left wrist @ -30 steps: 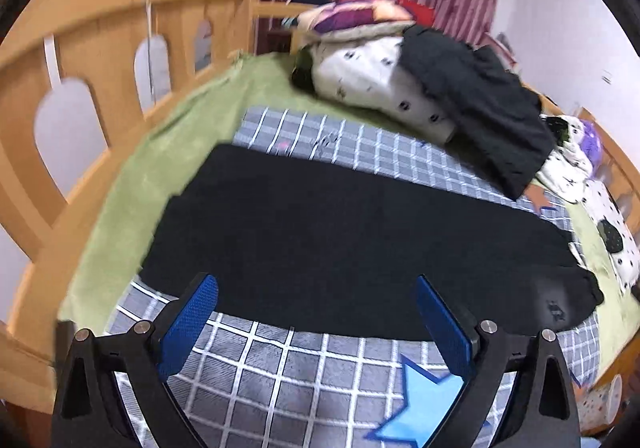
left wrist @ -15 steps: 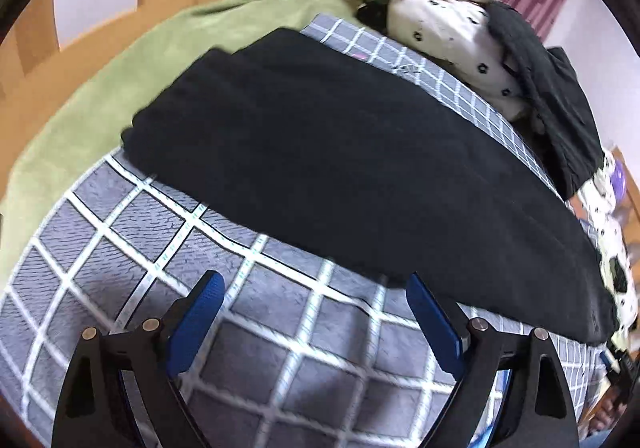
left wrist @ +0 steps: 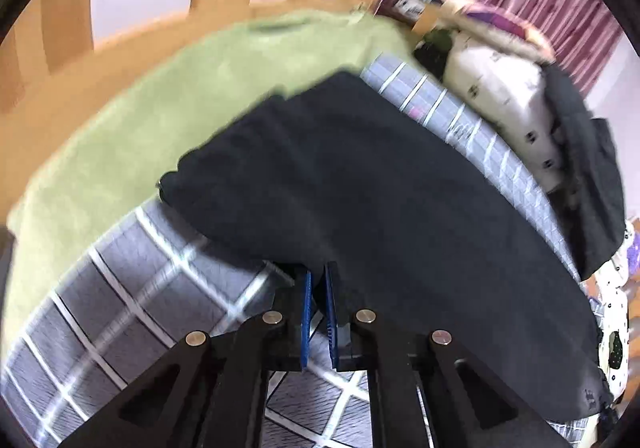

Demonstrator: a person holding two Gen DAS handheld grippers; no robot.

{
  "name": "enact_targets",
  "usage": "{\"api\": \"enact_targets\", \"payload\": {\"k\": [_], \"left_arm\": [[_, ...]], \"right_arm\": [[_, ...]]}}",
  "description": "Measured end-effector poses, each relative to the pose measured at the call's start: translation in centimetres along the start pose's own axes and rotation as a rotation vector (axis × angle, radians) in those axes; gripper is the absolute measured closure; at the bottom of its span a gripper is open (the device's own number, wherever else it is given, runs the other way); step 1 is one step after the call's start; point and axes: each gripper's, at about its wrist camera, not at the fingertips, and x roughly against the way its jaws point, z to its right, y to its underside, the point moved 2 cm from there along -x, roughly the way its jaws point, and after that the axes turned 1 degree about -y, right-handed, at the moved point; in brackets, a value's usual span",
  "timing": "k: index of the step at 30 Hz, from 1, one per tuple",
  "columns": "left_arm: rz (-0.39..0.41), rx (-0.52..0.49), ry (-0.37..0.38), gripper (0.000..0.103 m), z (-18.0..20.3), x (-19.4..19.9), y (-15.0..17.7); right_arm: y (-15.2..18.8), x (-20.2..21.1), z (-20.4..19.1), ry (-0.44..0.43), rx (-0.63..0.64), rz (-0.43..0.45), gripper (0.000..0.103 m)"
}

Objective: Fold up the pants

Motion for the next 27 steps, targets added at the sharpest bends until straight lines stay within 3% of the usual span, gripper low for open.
{"api": "enact_targets", "payload": {"k": [4, 10, 16, 23, 25, 26, 27], "left_arm": [[0.085, -0.021, 0.062, 0.096, 1.5, 2.6, -2.9], [0.187, -0.095, 0.05, 0.096, 5.4, 2.4, -7.6], [0.244, -0.147, -0.002, 0.096, 10.6, -2.7, -10.9], [0.239, -0.199, -0.099, 0.095, 14.3, -9.2, -13.0], [0.224, -0.177, -0.089, 0.091, 14.1, -10.2, -13.4], [0.22, -0.164, -0.084, 0.077, 13.9, -10.3, -13.5], [0.223, -0.153, -0.087, 0.053, 13.6, -10.2, -13.6]], "right_arm": [[-3.4, 1.3, -2.4, -0.025, 0.062, 0.041, 0.088], [-7.8, 0.5, -4.3, -0.029, 0.099, 0.063, 0.088], [-10.8, -3.4, -4.9, -0.025, 0.124, 0.065, 0.088], [-14.5, -11.8, -4.8, 0.026, 0.096, 0.014, 0.088], [-14.9, -13.7, -4.5, 0.044, 0.085, -0.014, 0.084], [-15.1, -14.7, -4.3, 0.039, 0.067, -0.042, 0.078], [-15.1, -15.0, -4.3, 0.027, 0.052, -0.051, 0.073]]}}
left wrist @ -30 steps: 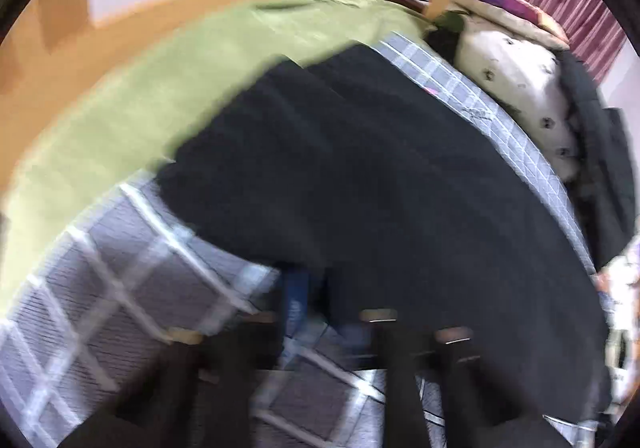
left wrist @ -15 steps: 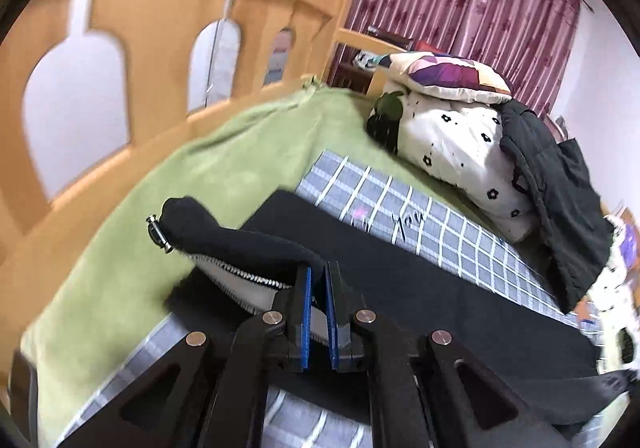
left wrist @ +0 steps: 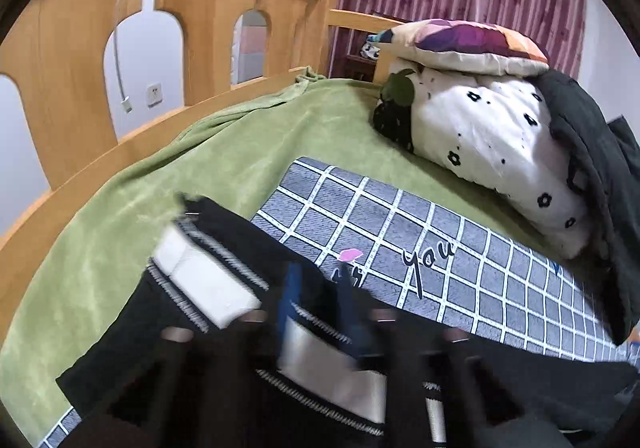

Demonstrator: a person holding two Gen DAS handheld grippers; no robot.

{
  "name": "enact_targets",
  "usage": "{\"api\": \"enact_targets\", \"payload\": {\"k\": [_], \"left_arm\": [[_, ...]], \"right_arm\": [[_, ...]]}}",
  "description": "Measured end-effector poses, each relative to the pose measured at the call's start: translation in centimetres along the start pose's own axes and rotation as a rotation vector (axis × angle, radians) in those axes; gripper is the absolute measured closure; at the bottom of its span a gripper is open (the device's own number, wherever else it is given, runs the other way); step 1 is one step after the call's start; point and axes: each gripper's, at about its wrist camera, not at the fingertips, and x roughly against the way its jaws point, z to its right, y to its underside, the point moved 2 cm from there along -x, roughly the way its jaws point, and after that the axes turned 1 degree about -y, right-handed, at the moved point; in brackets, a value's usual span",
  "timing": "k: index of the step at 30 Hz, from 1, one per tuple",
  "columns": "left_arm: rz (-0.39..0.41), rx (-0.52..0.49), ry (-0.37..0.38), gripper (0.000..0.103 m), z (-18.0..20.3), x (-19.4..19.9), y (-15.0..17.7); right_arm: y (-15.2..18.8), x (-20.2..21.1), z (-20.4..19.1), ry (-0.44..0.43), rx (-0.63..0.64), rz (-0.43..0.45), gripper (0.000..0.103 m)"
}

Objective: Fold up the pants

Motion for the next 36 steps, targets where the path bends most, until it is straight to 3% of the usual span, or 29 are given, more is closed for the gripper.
{"api": "enact_targets", "payload": {"k": [2, 4, 6, 9, 13, 20, 27, 34, 36], "left_arm": [[0.039, 0.019, 0.0, 0.032, -0.7, 0.9, 0.1], [0.067, 0.02, 0.013, 0.032, -1.3, 2.2, 0.1], [0.044, 0.009, 0.012, 0.032, -1.9, 3.4, 0.5], [-0.007, -0.008, 0.032, 0.03, -3.1, 5.3, 2.1], [-0.119, -0.059, 0.075, 0.028, -4.8, 7.4, 6.7], [-0.324, 0.015, 0.211, 0.027, -9.0, 7.3, 14.3], [-0.323, 0.118, 0.292, 0.023, -9.9, 5.9, 13.8], [-0.293, 0.202, 0.308, 0.025, -8.7, 3.8, 12.2], [-0.283, 0.206, 0.279, 0.036, -8.2, 2.9, 11.5]], "right_arm": [[0.2, 0.5, -0.1, -0.056, -0.015, 0.037, 0.056], [0.4, 2.0, -0.7, -0.098, 0.013, 0.088, 0.047], [0.8, 3.9, -1.5, -0.106, 0.048, 0.129, 0.041], [2.1, 6.3, -1.9, -0.094, 0.071, 0.123, 0.041], [5.7, 8.7, -0.7, -0.041, 0.093, 0.072, 0.039], [14.1, 11.4, 4.1, 0.106, 0.118, -0.027, 0.038], [16.8, 11.7, 9.9, 0.068, -0.102, -0.045, 0.038], [13.7, 8.7, 10.6, 0.026, -0.161, 0.0, 0.038], [12.3, 7.4, 10.3, -0.001, -0.169, 0.011, 0.038]]}}
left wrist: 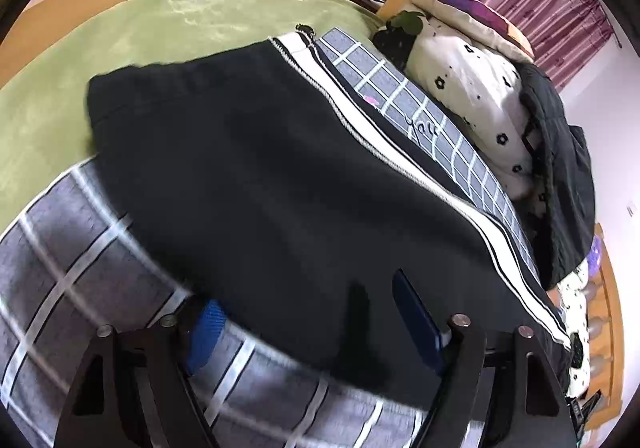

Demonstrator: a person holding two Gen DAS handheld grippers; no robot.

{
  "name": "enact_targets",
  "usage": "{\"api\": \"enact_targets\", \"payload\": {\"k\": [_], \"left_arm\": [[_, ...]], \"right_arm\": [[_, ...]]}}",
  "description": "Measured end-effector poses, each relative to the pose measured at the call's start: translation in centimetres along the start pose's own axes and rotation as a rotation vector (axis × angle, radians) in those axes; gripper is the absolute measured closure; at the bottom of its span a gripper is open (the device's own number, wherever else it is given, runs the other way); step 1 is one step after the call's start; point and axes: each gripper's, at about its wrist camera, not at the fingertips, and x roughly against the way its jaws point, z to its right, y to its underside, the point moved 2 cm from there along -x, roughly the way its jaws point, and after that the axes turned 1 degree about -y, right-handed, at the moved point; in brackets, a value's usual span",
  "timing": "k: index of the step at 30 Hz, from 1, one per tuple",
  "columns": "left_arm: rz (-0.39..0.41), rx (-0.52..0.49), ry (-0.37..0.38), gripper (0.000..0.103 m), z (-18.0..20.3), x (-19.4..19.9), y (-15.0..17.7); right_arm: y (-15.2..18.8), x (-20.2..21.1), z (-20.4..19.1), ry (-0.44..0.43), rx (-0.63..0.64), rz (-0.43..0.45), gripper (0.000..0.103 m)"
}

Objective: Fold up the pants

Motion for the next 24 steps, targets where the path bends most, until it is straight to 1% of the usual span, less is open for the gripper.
{"api": "enact_targets", "payload": {"k": [1, 2, 3, 4, 5, 6, 7, 8, 10, 11, 13, 14, 16, 18, 20, 22, 24], "left_arm": [[0.007, 0.005, -0.022, 0.041, 0.2, -0.4, -0.4], [0.007, 0.012, -0.039, 0.052, 0.2, -0.6, -0.7], [0.006, 0.022, -0.066, 0.067, 0.3, -0.8, -1.0], [0.006, 0.027, -0.092, 0.077, 0.1, -0.9, -1.4], [0.001, 0.026, -0.098, 0.086, 0.1, -1.0, -1.6], [-0.004, 0.023, -0.099, 0.089, 0.2, -0.9, -1.8], [0.004, 0.008, -0.102, 0.09, 0.5, -0.4, -2.0], [0.013, -0.01, -0.102, 0.09, 0.7, 0.2, -2.1], [0.042, -0.055, -0.088, 0.091, 1.6, 2.0, -2.1], [0.051, -0.069, -0.065, 0.091, 1.8, 3.1, -2.1], [0.05, -0.091, -0.024, 0.091, 2.0, 5.4, -1.5], [0.047, -0.1, -0.018, 0.091, 2.0, 6.2, -1.1], [0.039, -0.137, -0.015, 0.091, 1.7, 7.9, 0.3], [0.007, -0.174, -0.018, 0.091, 1.1, 9.1, 2.0], [-0.041, -0.183, 0.006, 0.091, -0.3, 10.3, 4.1], [-0.075, -0.197, 0.036, 0.09, -1.6, 11.4, 6.4], [-0.084, -0.22, 0.036, 0.09, -2.2, 12.2, 8.1]], "right_arm": [[-0.7, -0.9, -0.3, -0.006, -0.004, 0.0, 0.039], [-1.3, -1.8, -0.5, 0.005, -0.011, 0.0, 0.044], [-2.0, -2.5, -0.8, 0.016, -0.019, 0.002, 0.051], [-2.4, -3.0, -1.0, 0.045, -0.028, 0.006, 0.066], [-3.0, -3.3, -1.2, 0.089, -0.029, 0.011, 0.078], [-3.2, -3.2, -1.3, 0.09, -0.028, 0.014, 0.081], [-3.7, -2.8, -1.4, 0.086, -0.032, 0.03, 0.086], [-4.1, -2.1, -1.5, 0.08, -0.043, 0.053, 0.088], [-4.7, -0.4, -2.0, 0.046, -0.052, 0.098, 0.089], [-4.8, 0.8, -2.4, 0.03, -0.047, 0.117, 0.089], [-4.8, 3.0, -2.7, -0.007, -0.049, 0.139, 0.089], [-4.7, 4.1, -2.8, -0.019, -0.051, 0.14, 0.09], [-4.2, 5.8, -2.5, -0.036, -0.055, 0.119, 0.09], [-3.2, 7.6, -2.1, -0.018, -0.025, 0.108, 0.09], [-1.8, 9.9, -1.3, 0.006, 0.008, 0.101, 0.09], [-0.5, 12.1, 0.0, 0.005, 0.015, 0.098, 0.09], [1.1, 14.0, 1.4, 0.01, 0.023, 0.1, 0.09]]}}
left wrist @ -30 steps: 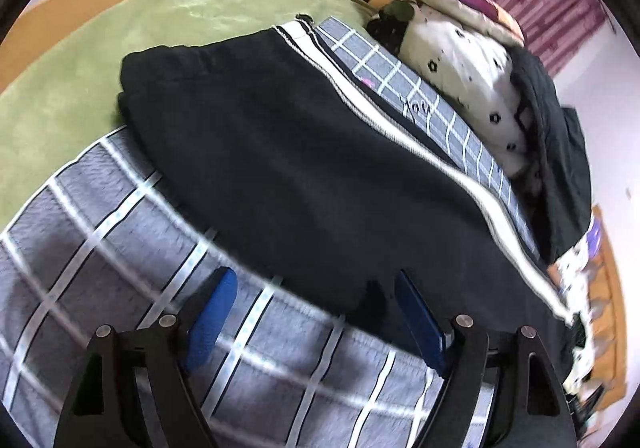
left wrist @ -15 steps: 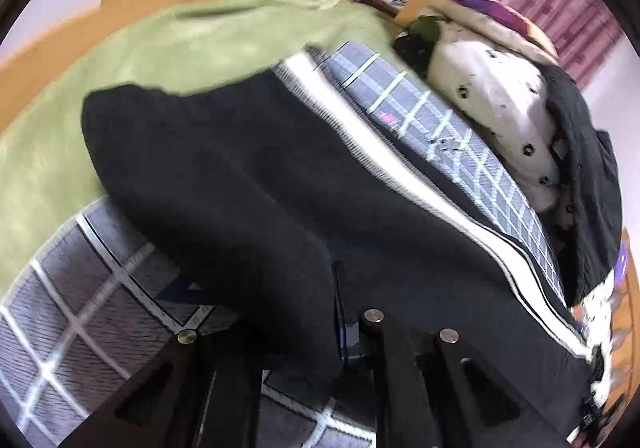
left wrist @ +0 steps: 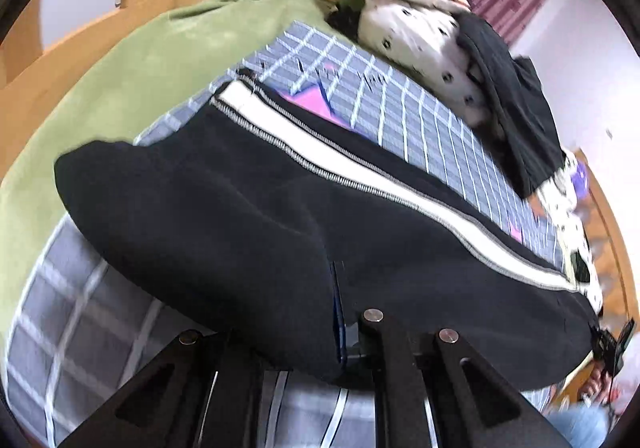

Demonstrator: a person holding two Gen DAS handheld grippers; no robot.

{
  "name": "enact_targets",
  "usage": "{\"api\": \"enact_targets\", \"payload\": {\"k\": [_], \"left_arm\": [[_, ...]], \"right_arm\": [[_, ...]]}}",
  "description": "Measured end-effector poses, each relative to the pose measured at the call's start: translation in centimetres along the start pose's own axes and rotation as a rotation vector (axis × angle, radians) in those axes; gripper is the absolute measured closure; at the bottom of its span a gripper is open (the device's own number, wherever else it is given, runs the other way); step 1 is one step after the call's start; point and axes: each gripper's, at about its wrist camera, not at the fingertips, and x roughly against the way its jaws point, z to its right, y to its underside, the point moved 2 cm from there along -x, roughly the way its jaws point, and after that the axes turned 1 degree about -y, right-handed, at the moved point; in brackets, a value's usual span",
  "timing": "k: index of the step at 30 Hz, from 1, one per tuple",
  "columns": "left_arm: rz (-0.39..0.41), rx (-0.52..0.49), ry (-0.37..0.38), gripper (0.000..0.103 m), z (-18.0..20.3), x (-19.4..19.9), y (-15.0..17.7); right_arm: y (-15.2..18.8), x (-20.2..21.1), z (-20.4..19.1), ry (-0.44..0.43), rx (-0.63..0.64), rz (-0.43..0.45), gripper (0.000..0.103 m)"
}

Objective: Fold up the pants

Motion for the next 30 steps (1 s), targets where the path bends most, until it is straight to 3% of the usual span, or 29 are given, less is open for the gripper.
{"api": "enact_targets", "payload": {"k": [3, 6, 7, 8, 10, 12, 14, 16, 19, 22, 24, 25, 26, 28, 30], "left_arm": [[0.007, -0.042, -0.049, 0.088, -0.2, 0.0, 2.2], [-0.011, -0.032, -0.096, 0.082, -0.5, -1.0, 2.8], [-0.019, -0.027, -0.111, 0.08, -0.5, -1.3, 2.9], [-0.023, -0.029, -0.129, 0.071, -0.4, -1.3, 2.9], [-0.016, -0.063, -0.178, 0.055, -0.4, -0.7, 3.2], [0.001, -0.094, -0.223, 0.029, -0.3, 0.2, 4.0], [0.026, -0.125, -0.257, 0.028, -0.4, 1.2, 4.7], [0.045, -0.124, -0.268, 0.028, -0.7, 2.2, 5.4], [0.061, -0.053, -0.235, 0.028, -1.5, 3.4, 6.0], [0.09, 0.006, -0.203, 0.028, -1.6, 4.6, 6.1], [0.112, -0.001, -0.22, 0.028, -1.2, 5.2, 6.0], [0.124, -0.008, -0.223, 0.028, -0.8, 5.4, 5.9], [0.133, -0.014, -0.225, 0.028, -0.5, 5.6, 5.7], [0.15, -0.034, -0.231, 0.028, 0.1, 6.2, 5.3], [0.178, -0.071, -0.215, 0.028, 1.0, 6.8, 4.7]], "right_arm": [[2.3, 1.5, 2.1, 0.031, 0.016, -0.021, 0.089], [4.7, 0.4, 3.9, 0.066, 0.02, -0.069, 0.087], [5.6, -0.3, 4.4, 0.086, 0.03, -0.094, 0.081], [6.5, -1.0, 4.9, 0.102, 0.029, -0.123, 0.072], [7.6, -0.9, 5.6, 0.104, 0.022, -0.139, 0.069], [7.6, 0.5, 6.0, 0.09, 0.01, -0.105, 0.059], [6.9, 2.1, 6.5, 0.11, 0.003, -0.047, 0.03], [6.0, 3.0, 7.2, 0.102, -0.029, 0.021, 0.024], [4.3, 2.1, 9.1, 0.059, -0.135, 0.045, 0.024], [3.5, -1.1, 11.0, 0.051, -0.271, -0.011, 0.023], [2.9, -2.2, 11.1, 0.076, -0.318, 0.011, 0.039], [2.6, -2.1, 10.9, 0.111, -0.301, 0.028, 0.051], [1.8, -1.7, 10.0, 0.136, -0.234, 0.053, 0.054], [0.6, -0.4, 8.2, 0.146, -0.113, 0.11, 0.058], [-0.9, 1.5, 7.9, 0.076, -0.089, 0.179, 0.058]]}}
